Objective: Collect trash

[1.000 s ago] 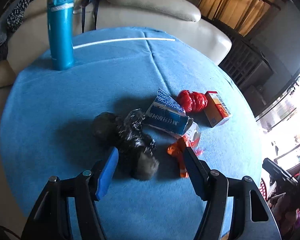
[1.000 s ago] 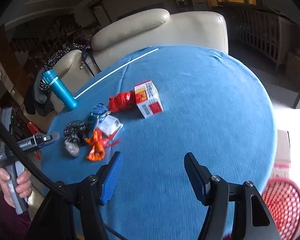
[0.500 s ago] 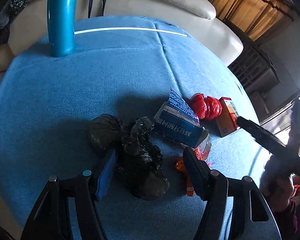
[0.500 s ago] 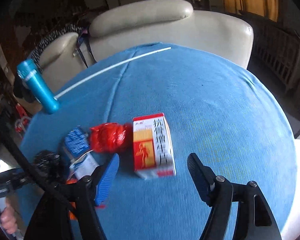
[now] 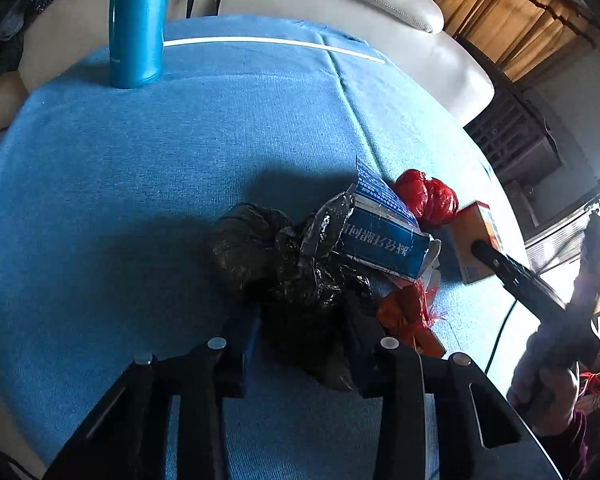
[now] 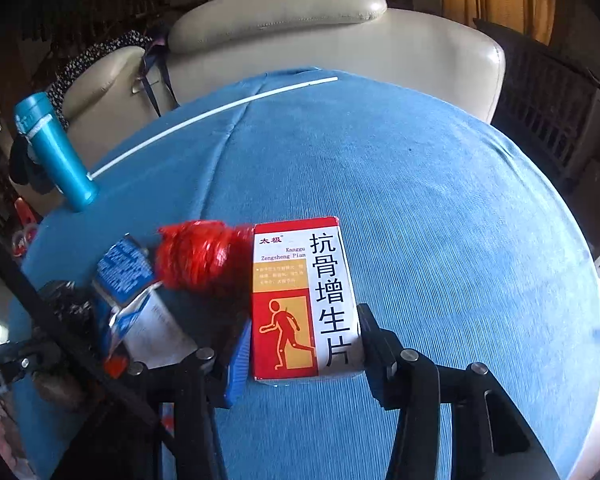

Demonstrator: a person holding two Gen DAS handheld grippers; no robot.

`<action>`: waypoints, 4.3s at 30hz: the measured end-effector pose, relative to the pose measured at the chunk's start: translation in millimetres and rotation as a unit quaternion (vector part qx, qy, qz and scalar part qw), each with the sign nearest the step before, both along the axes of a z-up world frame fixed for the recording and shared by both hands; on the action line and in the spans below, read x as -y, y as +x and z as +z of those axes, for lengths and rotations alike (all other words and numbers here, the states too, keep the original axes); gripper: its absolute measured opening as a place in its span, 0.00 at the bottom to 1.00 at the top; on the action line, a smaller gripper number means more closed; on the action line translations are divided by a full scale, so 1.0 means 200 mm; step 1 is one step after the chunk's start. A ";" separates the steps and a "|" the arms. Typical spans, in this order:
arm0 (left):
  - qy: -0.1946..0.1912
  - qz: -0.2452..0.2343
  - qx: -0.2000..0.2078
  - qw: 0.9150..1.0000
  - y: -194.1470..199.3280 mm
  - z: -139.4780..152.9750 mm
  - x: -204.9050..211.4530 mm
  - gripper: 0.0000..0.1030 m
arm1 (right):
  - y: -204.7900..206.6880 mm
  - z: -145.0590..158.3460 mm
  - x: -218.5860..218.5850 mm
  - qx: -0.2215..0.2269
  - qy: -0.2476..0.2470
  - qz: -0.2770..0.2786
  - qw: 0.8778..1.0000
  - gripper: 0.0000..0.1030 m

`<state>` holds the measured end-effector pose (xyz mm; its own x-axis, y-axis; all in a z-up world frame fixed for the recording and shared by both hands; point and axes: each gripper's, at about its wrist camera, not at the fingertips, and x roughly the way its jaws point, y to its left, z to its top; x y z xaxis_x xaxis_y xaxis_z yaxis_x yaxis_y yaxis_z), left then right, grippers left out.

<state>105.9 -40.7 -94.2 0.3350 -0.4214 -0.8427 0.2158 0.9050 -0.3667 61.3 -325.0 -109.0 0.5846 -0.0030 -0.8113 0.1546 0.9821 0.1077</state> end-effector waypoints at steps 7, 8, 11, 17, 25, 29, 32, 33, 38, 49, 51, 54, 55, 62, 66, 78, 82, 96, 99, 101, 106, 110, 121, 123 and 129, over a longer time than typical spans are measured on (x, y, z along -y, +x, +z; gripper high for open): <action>0.011 -0.001 0.021 1.000 -0.09 0.07 -0.02 0.34 | -0.26 0.12 -0.04 0.032 0.022 0.011 0.999 0.49; 0.013 -0.002 0.025 1.000 -0.10 0.08 -0.03 0.34 | -0.29 0.13 -0.05 0.037 0.025 0.012 0.999 0.49; 0.021 -0.003 0.039 0.999 -0.16 0.14 -0.03 0.34 | -0.41 0.19 -0.06 0.055 0.033 0.011 0.998 0.49; 0.035 -0.007 0.085 0.996 -0.28 0.29 -0.02 0.34 | -0.61 0.31 -0.07 0.091 0.047 0.004 0.995 0.49; 0.052 -0.029 0.141 0.988 -0.45 0.46 0.05 0.34 | -0.84 0.42 -0.07 0.125 0.043 -0.008 0.991 0.49; 0.057 -0.043 0.163 0.984 -0.53 0.53 0.09 0.34 | -0.93 0.46 -0.06 0.137 0.044 -0.013 0.989 0.49; 0.058 -0.054 0.175 0.981 -0.58 0.57 0.13 0.34 | -1.00 0.48 -0.06 0.147 0.039 -0.016 0.988 0.49; 0.060 -0.057 0.179 0.980 -0.60 0.58 0.14 0.34 | -1.02 0.49 -0.05 0.149 0.039 -0.017 0.988 0.49; 0.072 -0.075 0.203 0.974 -0.69 0.61 0.22 0.34 | -1.11 0.51 -0.04 0.159 0.040 -0.021 0.986 0.49; 0.114 -0.103 0.248 0.957 -0.83 0.65 0.38 0.34 | -1.23 0.51 0.01 0.165 0.048 -0.036 0.985 0.49; 0.126 -0.103 0.260 0.952 -0.86 0.65 0.40 0.34 | -1.24 0.51 0.02 0.165 0.051 -0.040 0.984 0.49; 0.139 -0.105 0.272 0.946 -0.88 0.65 0.43 0.34 | -1.26 0.51 0.03 0.165 0.053 -0.044 0.984 0.49; 0.143 -0.105 0.275 0.945 -0.89 0.65 0.44 0.34 | -1.26 0.51 0.03 0.166 0.052 -0.045 0.984 0.49; 0.162 -0.111 0.288 0.937 -0.92 0.64 0.49 0.34 | -1.30 0.50 0.05 0.166 0.057 -0.053 0.983 0.49; 0.166 -0.113 0.287 0.937 -0.92 0.63 0.51 0.34 | -1.31 0.50 0.06 0.164 0.060 -0.058 0.983 0.49; 0.177 -0.130 0.290 0.932 -0.93 0.61 0.56 0.34 | -1.34 0.47 0.12 0.159 0.073 -0.073 0.982 0.49; 0.181 -0.133 0.294 0.929 -0.93 0.60 0.57 0.34 | -1.35 0.46 0.13 0.158 0.078 -0.079 0.981 0.49; 0.191 -0.145 0.293 0.926 -0.95 0.58 0.63 0.34 | -1.38 0.42 0.18 0.154 0.092 -0.092 0.980 0.49; 0.192 -0.149 0.291 0.925 -0.95 0.57 0.64 0.34 | -1.39 0.41 0.19 0.153 0.094 -0.094 0.979 0.49; 0.194 -0.151 0.291 0.924 -0.95 0.56 0.65 0.34 | -1.40 0.41 0.19 0.153 0.095 -0.097 0.979 0.49; 0.196 -0.157 0.291 0.923 -0.96 0.55 0.67 0.34 | -1.41 0.40 0.21 0.151 0.099 -0.103 0.978 0.49; 0.197 -0.163 0.291 0.922 -0.97 0.54 0.70 0.34 | -1.43 0.39 0.23 0.150 0.101 -0.109 0.977 0.49; 0.200 -0.176 0.289 0.920 -0.99 0.51 0.74 0.34 | -1.46 0.35 0.29 0.145 0.111 -0.120 0.976 0.49; 0.199 -0.179 0.287 0.920 -0.99 0.51 0.75 0.34 | -1.46 0.35 0.29 0.144 0.111 -0.122 0.976 0.49; 0.202 -0.186 0.284 0.919 -1.00 0.49 0.76 0.34 | -1.47 0.33 0.31 0.140 0.115 -0.126 0.975 0.49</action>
